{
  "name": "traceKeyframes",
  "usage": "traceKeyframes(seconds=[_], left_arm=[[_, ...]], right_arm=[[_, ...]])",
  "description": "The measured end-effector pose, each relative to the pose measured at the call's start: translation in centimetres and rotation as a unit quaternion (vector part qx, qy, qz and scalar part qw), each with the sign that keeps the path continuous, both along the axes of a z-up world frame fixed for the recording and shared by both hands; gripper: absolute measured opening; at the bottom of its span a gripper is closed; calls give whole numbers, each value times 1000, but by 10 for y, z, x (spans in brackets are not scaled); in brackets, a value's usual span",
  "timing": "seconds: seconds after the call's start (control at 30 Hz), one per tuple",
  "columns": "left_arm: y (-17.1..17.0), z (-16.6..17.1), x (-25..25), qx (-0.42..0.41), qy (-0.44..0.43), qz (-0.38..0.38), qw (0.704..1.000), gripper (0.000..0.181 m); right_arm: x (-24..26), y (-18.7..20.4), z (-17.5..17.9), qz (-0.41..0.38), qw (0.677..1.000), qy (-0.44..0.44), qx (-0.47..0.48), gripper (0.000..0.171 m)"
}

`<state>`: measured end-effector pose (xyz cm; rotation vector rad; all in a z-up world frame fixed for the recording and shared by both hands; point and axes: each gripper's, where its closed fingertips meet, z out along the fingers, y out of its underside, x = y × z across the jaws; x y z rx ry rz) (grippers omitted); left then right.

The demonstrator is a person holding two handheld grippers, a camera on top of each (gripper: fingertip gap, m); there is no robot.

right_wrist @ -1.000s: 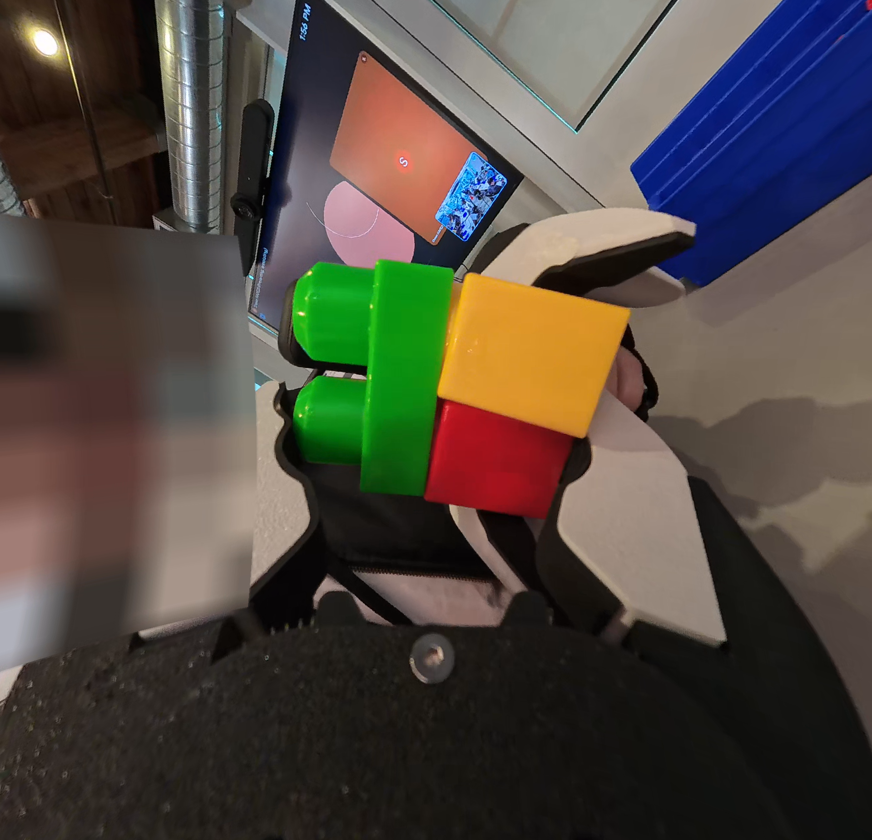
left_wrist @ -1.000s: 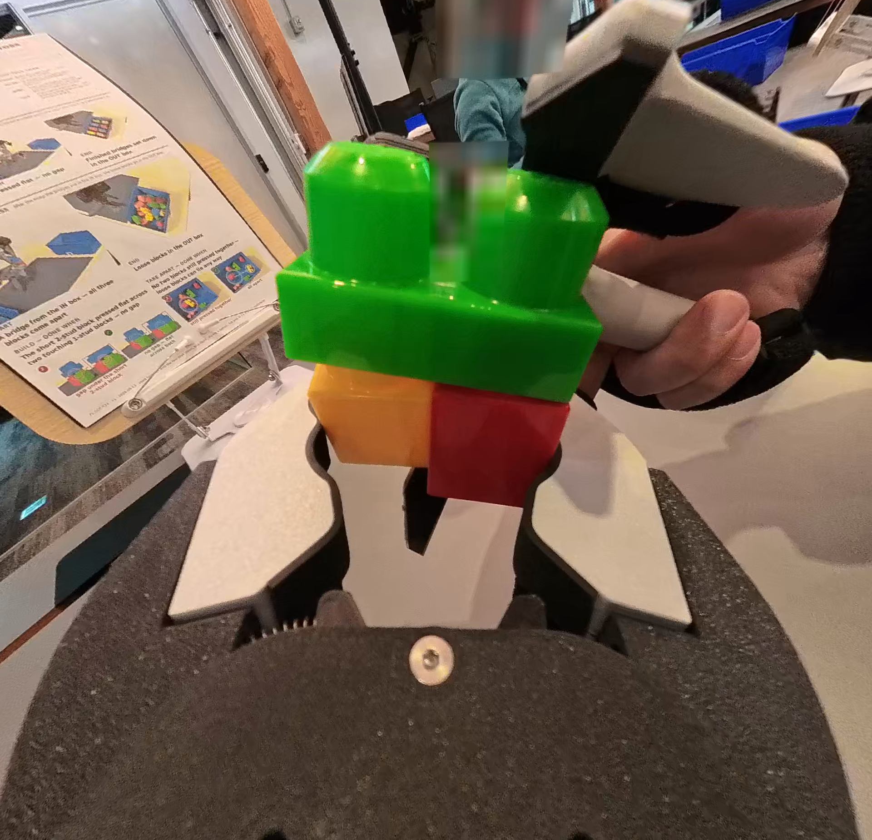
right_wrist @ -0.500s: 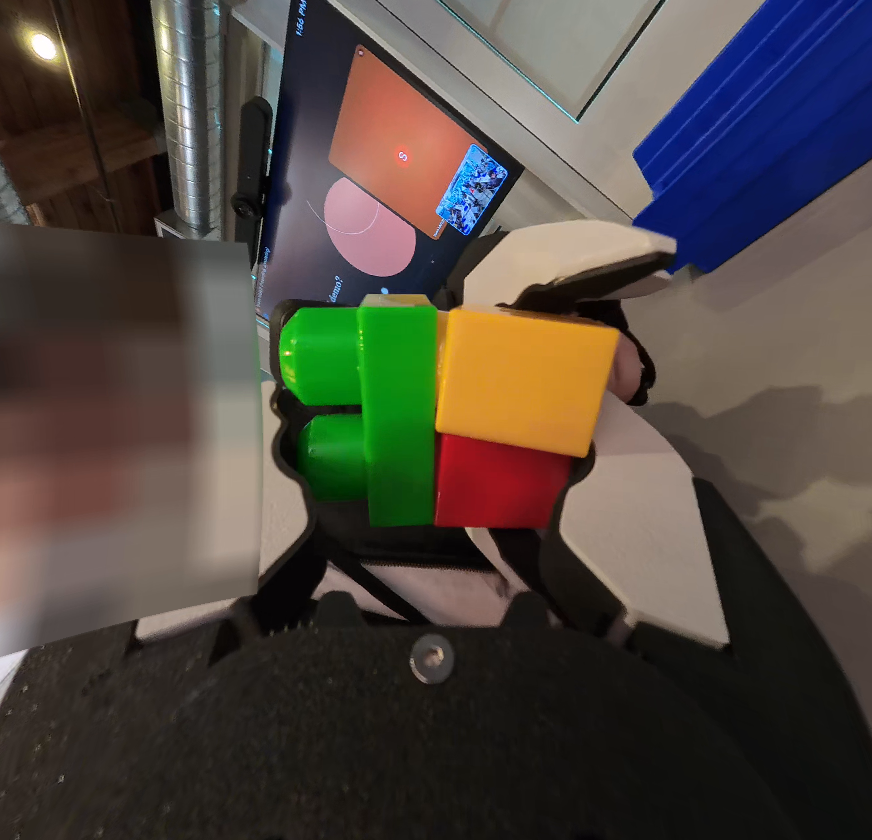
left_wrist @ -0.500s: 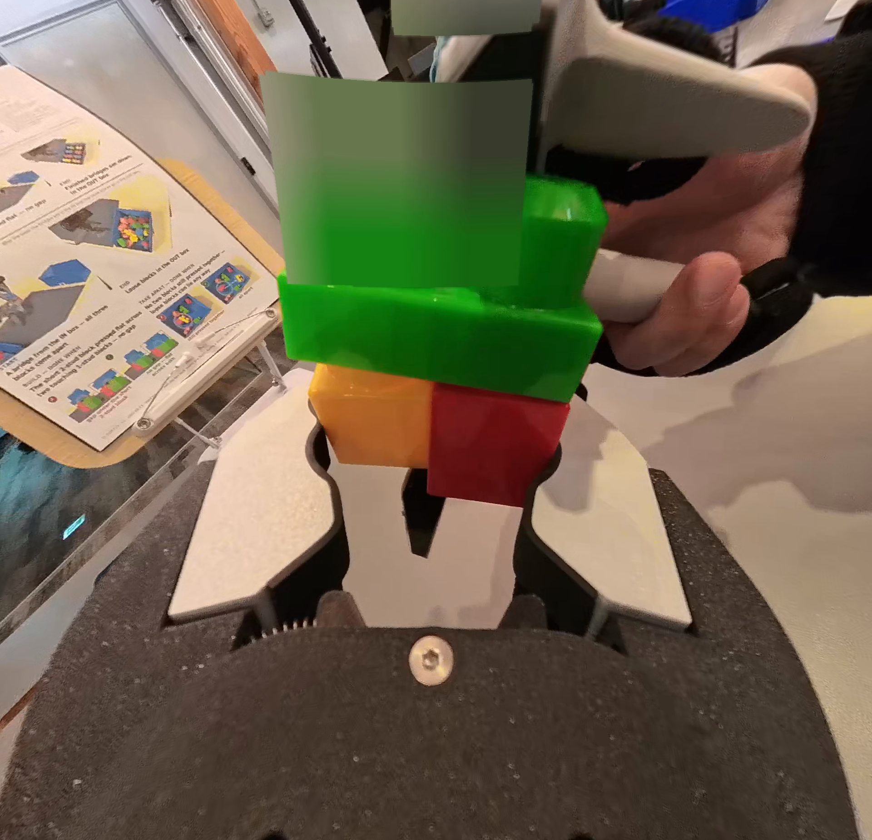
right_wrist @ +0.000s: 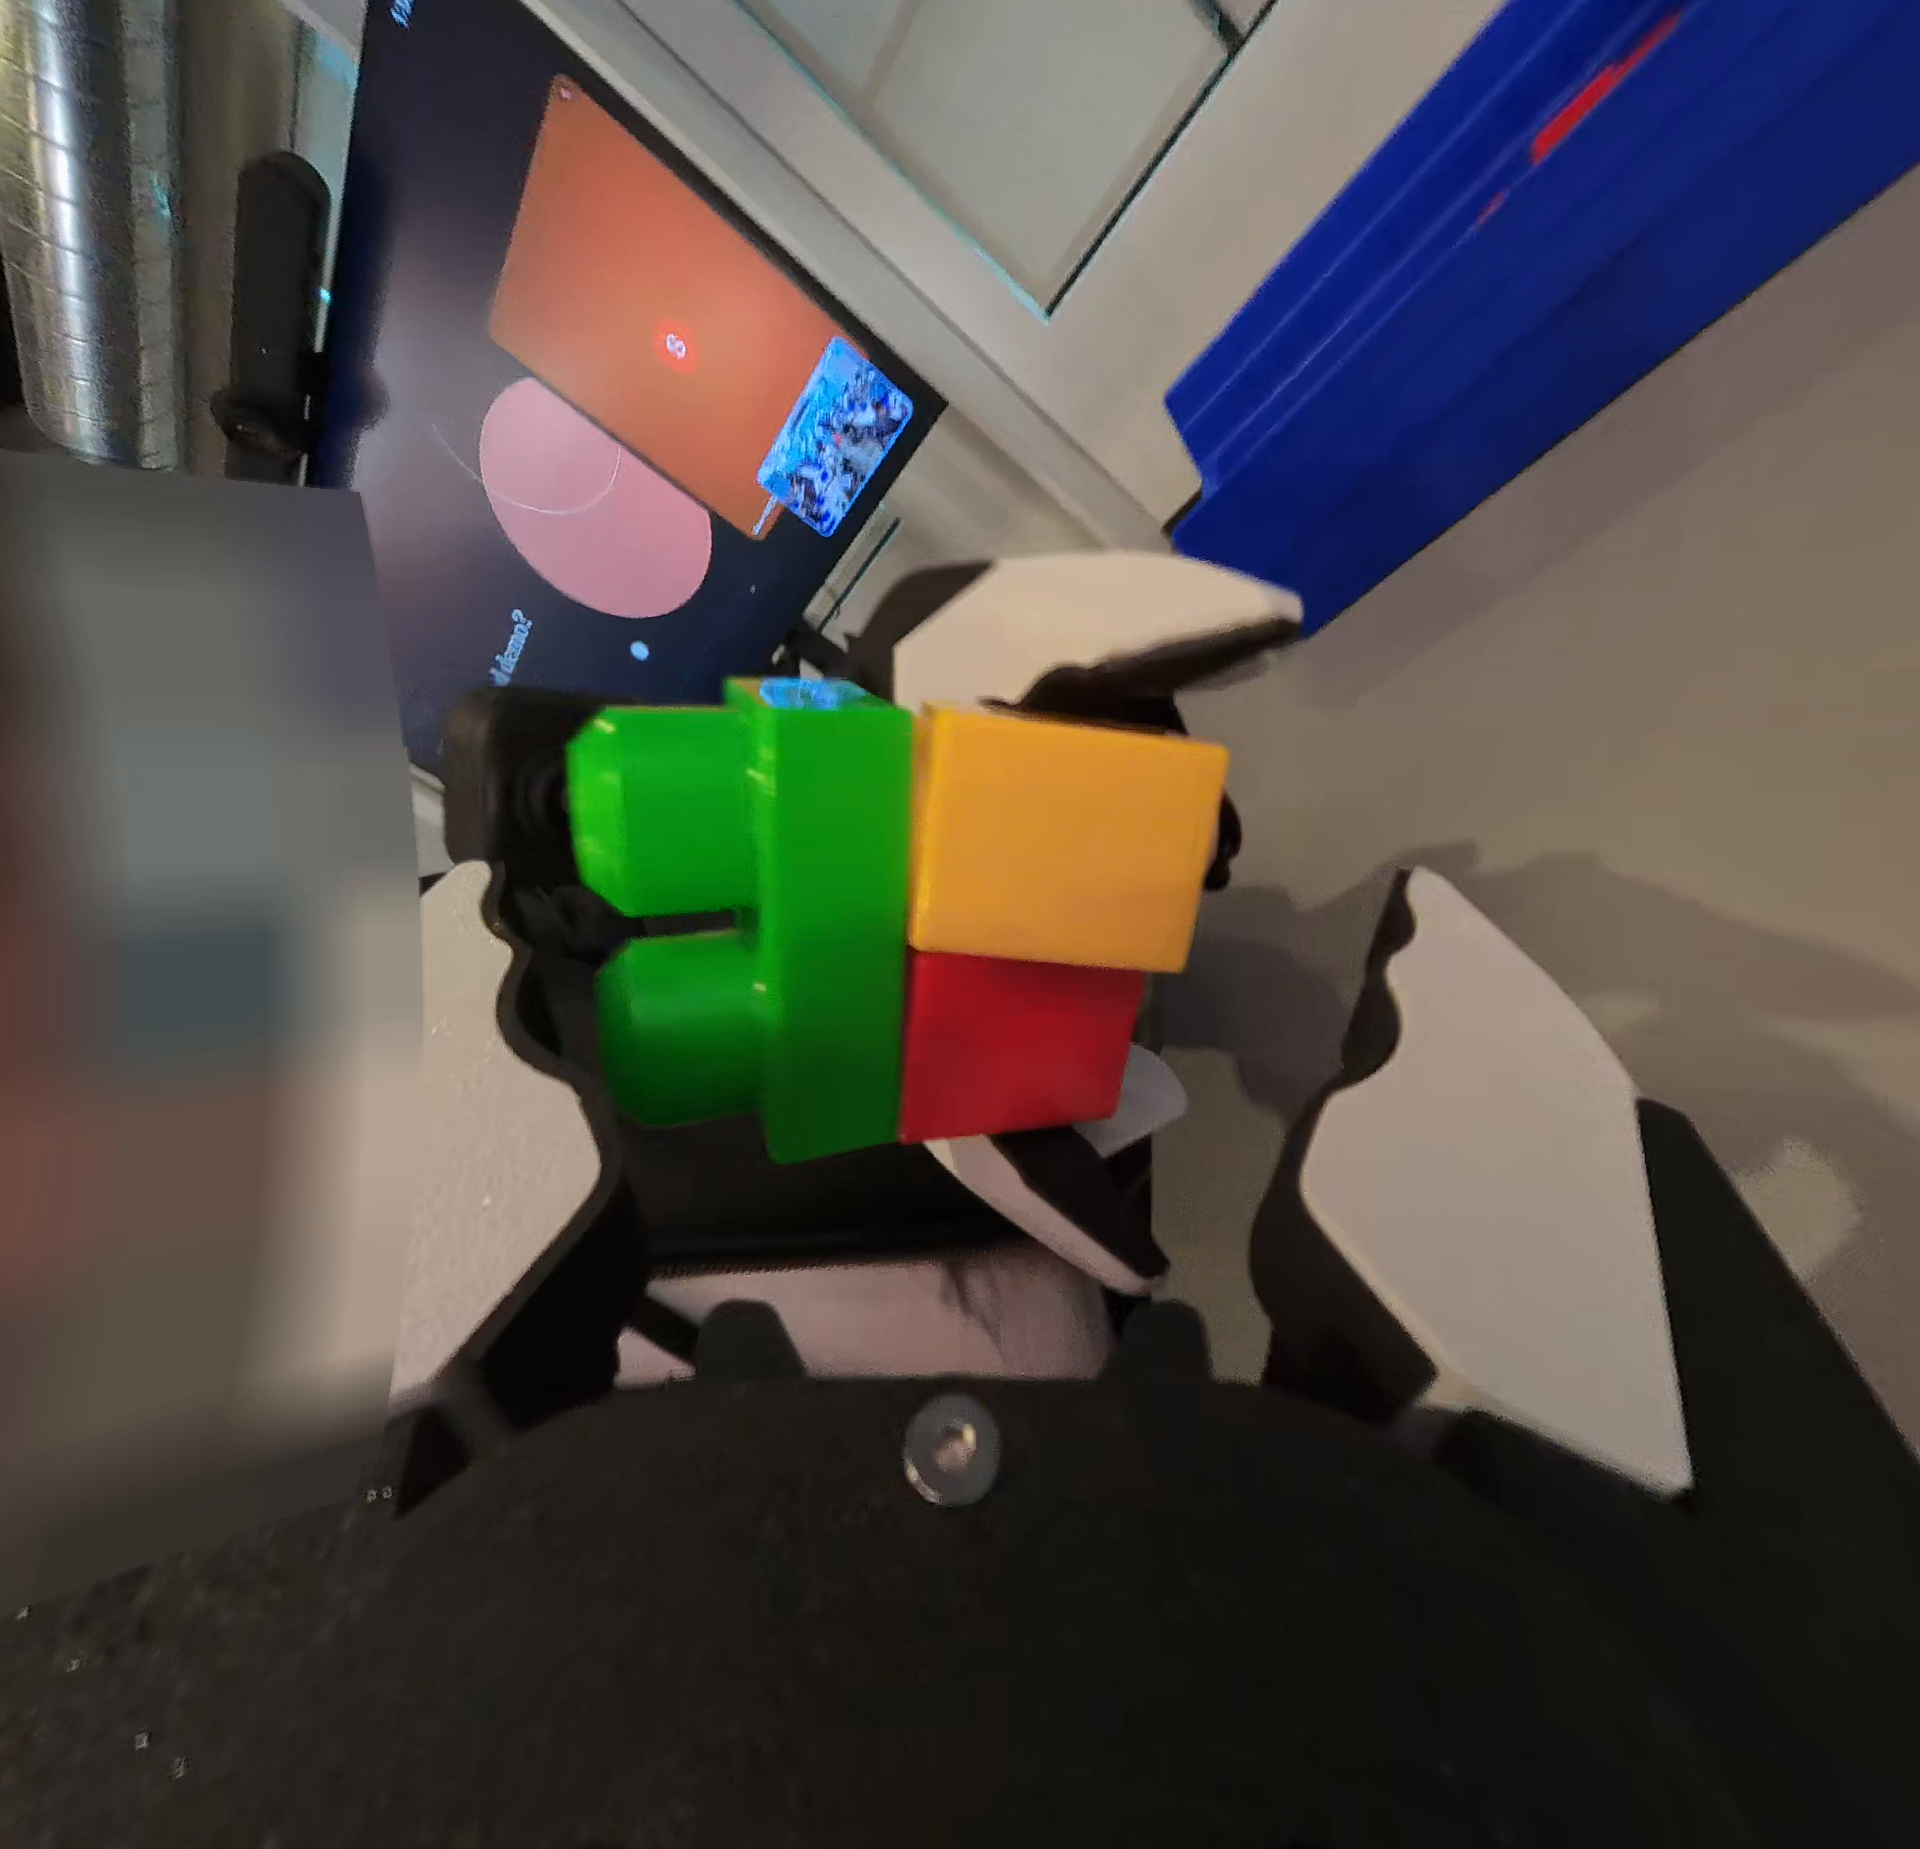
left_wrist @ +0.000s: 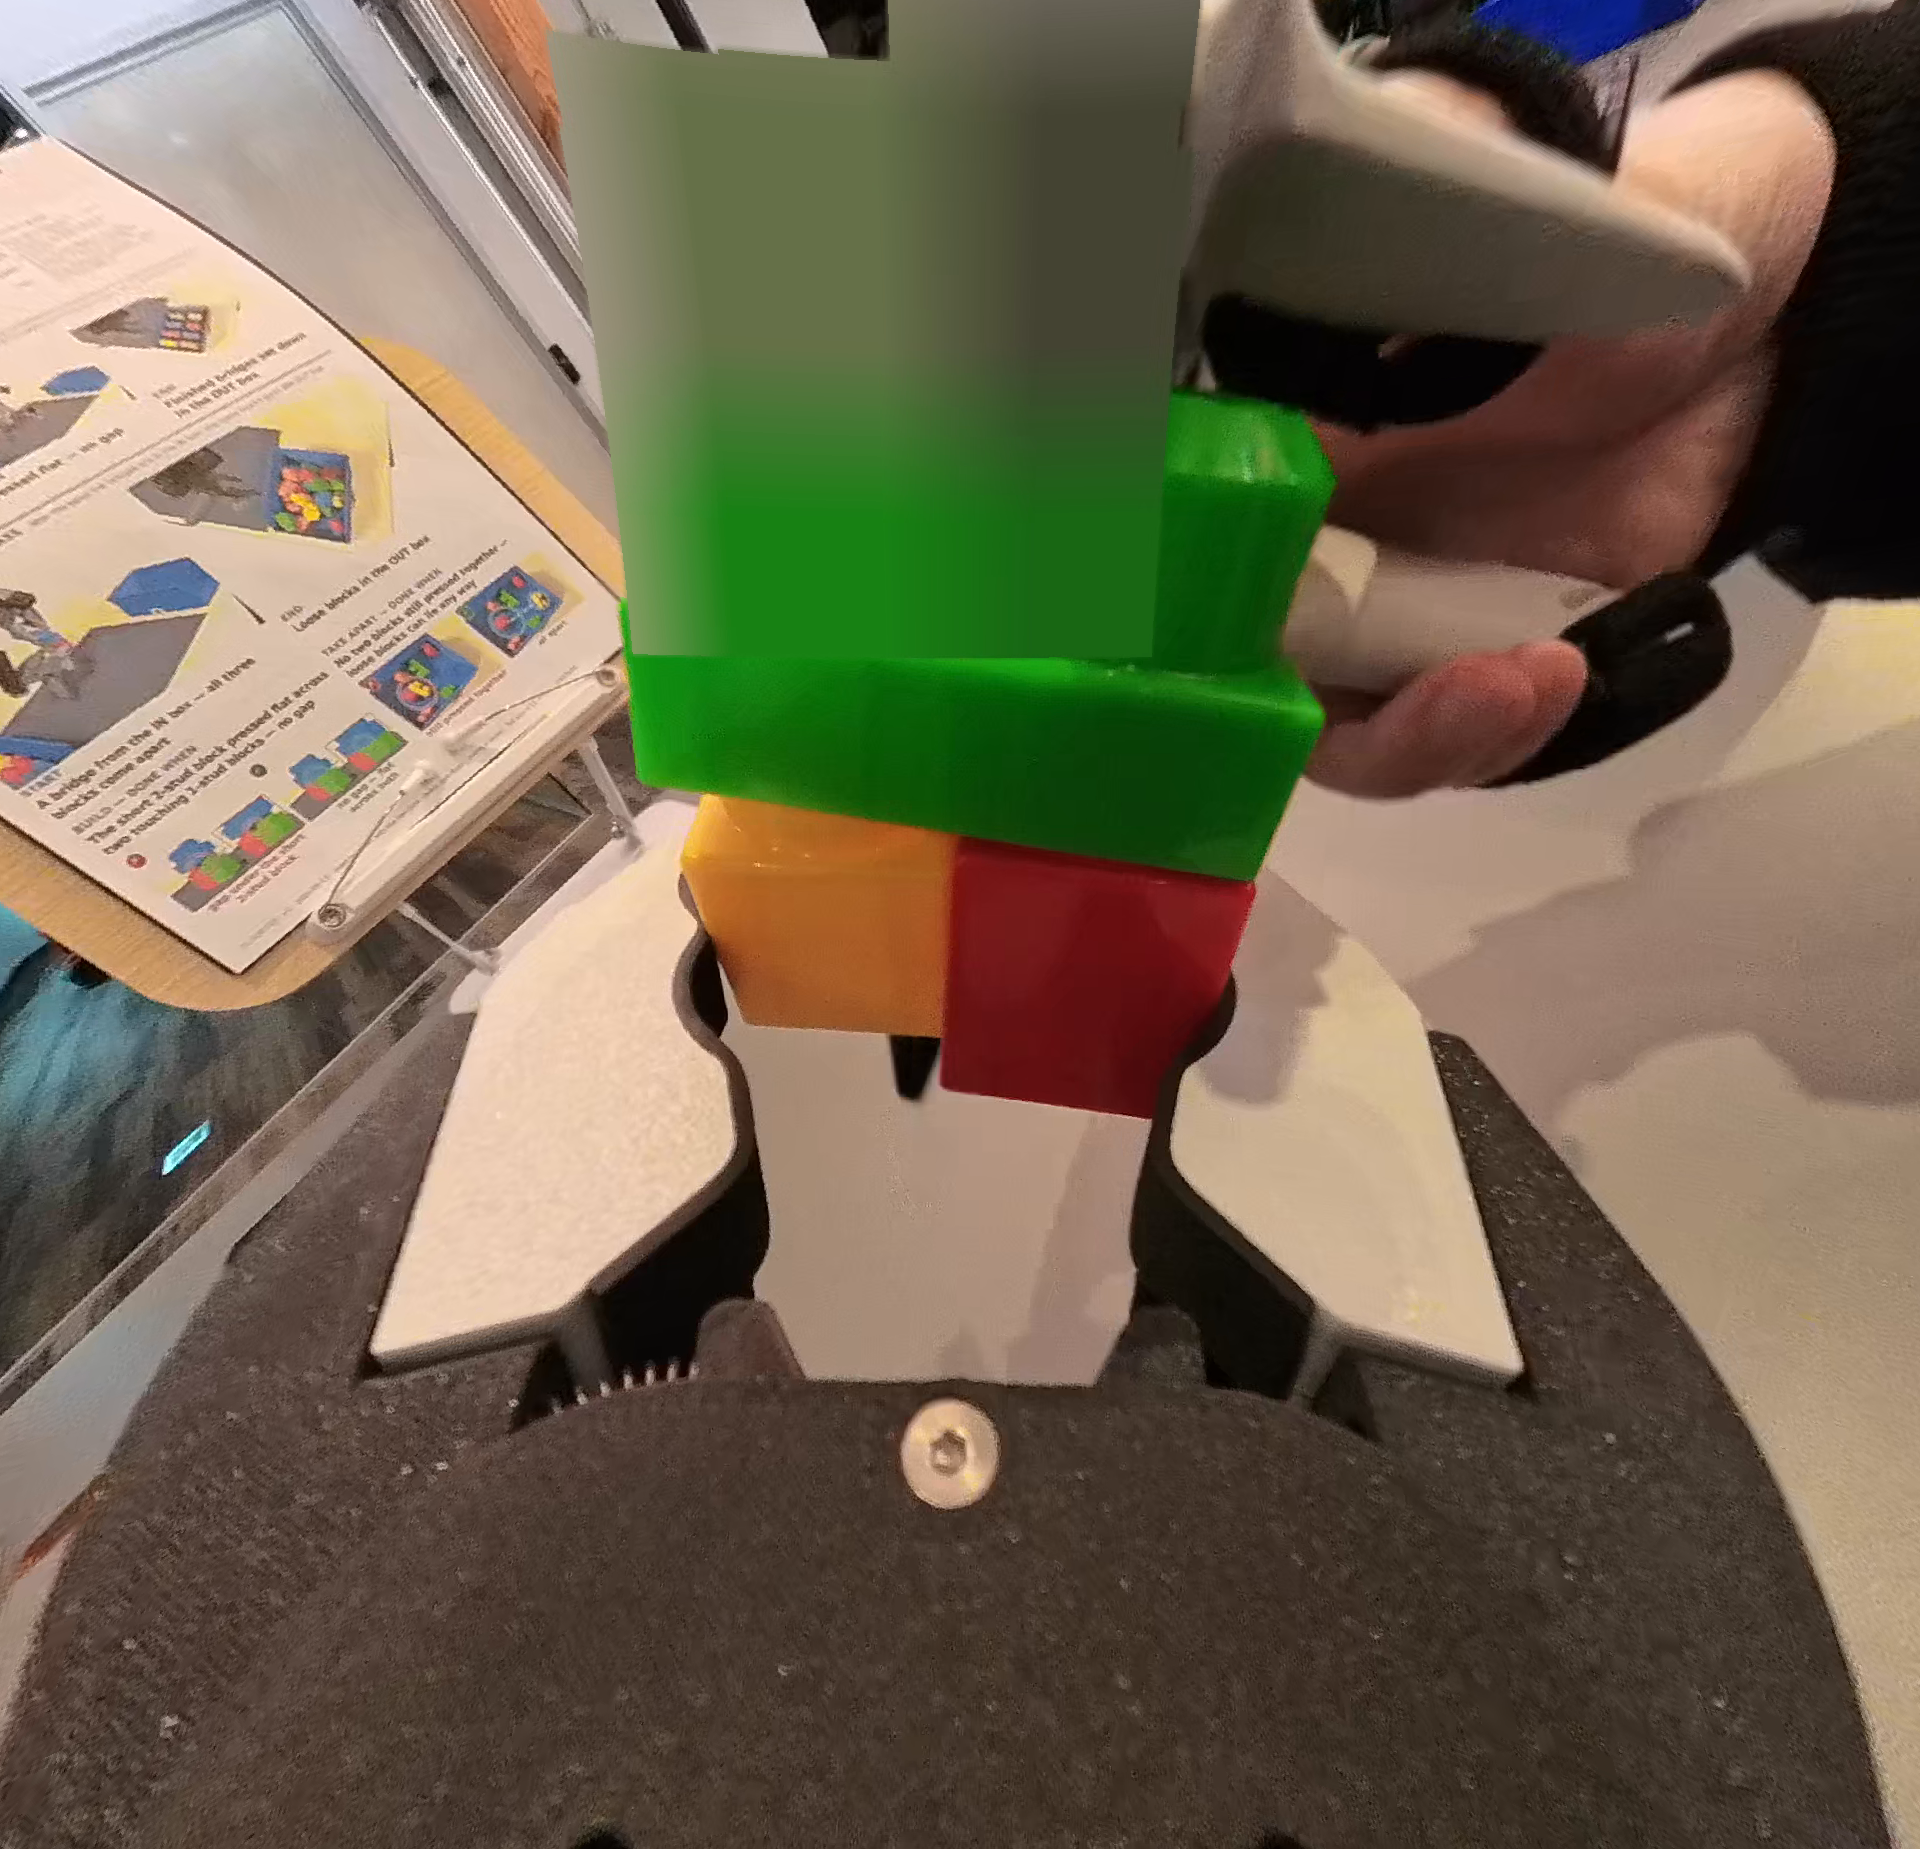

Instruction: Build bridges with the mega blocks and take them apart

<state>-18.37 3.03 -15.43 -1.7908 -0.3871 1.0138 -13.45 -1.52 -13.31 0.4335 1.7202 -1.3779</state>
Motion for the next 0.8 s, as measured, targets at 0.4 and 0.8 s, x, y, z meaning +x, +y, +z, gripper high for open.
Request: traceKeyframes(seconds=[0.4,0.8], left_arm=[[-14,-19,-13,-107,3,73,992,88],[-23,-52,-33,-200,-50,144,968,88]], right_arm=[[-19,6,-6,-55,985,130,104,88],[-47,8,-55,-130,939,225,225,55]])
